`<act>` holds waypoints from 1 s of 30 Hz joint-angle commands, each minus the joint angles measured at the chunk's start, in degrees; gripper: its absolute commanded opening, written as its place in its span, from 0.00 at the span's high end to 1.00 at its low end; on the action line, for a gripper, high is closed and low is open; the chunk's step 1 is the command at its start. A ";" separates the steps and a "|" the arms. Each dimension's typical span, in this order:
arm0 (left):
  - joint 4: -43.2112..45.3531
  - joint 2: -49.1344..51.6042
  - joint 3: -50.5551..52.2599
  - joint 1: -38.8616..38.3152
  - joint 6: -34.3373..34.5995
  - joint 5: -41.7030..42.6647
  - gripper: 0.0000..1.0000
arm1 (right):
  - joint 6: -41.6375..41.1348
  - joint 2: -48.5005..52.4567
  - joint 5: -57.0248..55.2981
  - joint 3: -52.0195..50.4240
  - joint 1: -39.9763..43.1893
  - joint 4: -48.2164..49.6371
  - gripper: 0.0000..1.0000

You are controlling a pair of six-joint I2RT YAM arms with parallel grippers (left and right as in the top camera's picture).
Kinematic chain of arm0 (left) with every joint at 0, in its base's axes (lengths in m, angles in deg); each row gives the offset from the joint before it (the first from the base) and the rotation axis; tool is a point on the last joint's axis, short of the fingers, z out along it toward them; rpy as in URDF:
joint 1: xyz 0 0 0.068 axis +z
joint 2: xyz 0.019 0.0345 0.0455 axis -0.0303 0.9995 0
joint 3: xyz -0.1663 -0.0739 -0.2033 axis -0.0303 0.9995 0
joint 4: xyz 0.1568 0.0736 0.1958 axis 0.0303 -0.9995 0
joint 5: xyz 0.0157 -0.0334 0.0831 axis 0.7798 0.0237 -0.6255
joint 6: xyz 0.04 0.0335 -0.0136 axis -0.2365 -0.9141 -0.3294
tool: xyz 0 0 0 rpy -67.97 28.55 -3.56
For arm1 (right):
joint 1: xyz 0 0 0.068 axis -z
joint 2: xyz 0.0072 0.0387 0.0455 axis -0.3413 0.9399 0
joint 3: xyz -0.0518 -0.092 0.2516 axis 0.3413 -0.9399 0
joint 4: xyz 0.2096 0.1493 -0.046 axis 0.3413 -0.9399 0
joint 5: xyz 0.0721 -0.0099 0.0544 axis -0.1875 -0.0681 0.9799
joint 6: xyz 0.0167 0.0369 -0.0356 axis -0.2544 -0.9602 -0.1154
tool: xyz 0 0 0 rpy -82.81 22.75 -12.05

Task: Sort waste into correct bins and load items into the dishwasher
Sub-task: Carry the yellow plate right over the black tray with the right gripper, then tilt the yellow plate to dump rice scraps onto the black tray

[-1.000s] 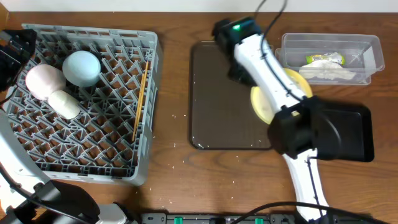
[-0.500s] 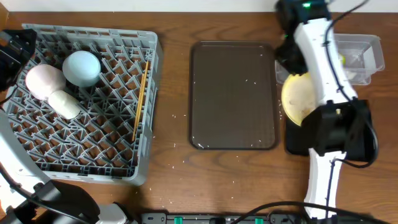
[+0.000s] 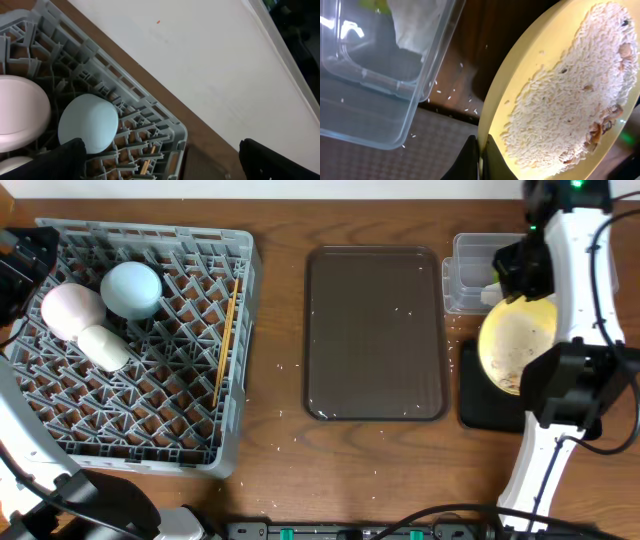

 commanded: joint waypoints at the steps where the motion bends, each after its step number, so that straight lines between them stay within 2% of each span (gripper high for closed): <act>1: 0.11 -1.14 -0.02 0.13 -1.18 -0.31 0.02 | 2.43 -2.49 2.80 0.83 1.92 -0.28 0.99; 6: 0.11 -1.14 -0.02 0.13 -1.18 -0.31 0.02 | 5.42 -2.49 7.72 0.83 4.74 -0.28 0.99; 11: 0.11 -1.14 -0.02 0.13 -1.20 -0.31 0.02 | 10.97 -2.49 17.25 0.83 7.61 -0.28 0.99; 25: 0.11 -1.14 -0.02 0.13 -1.20 -0.31 0.01 | 18.36 -2.49 29.00 0.48 13.49 -0.31 0.99; 30: 0.11 -1.14 -0.02 0.13 -1.18 -0.31 0.02 | 20.00 -2.62 30.14 0.46 14.36 -0.31 0.99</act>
